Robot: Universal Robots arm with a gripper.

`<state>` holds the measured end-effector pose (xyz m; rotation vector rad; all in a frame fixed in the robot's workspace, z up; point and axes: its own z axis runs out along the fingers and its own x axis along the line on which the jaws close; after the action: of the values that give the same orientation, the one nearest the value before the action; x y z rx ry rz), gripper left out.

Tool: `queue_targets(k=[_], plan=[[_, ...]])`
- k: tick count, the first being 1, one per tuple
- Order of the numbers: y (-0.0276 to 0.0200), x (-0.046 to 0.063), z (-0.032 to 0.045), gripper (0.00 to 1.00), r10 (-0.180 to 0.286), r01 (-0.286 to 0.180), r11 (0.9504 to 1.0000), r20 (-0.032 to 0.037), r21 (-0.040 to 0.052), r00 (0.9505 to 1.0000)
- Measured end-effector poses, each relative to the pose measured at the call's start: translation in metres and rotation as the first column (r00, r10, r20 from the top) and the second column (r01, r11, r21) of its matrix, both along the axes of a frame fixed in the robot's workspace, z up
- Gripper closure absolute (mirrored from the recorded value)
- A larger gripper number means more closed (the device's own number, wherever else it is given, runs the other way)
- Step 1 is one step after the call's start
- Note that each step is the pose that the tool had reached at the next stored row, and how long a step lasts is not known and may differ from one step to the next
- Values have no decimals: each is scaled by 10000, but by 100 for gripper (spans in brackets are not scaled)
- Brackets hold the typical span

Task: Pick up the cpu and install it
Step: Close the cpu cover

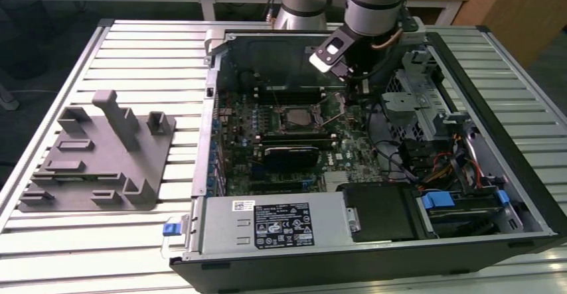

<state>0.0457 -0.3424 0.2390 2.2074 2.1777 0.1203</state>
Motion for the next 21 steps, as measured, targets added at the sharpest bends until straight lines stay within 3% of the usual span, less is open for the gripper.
queue_targets(k=[4,17,21], plan=[[1,-40,0,89,1,-1,10000,0,-1,10000],[2,-397,-1,89,-1,1,10000,6,1,10000],[3,-445,-1,89,0,0,10000,7,1,10000]])
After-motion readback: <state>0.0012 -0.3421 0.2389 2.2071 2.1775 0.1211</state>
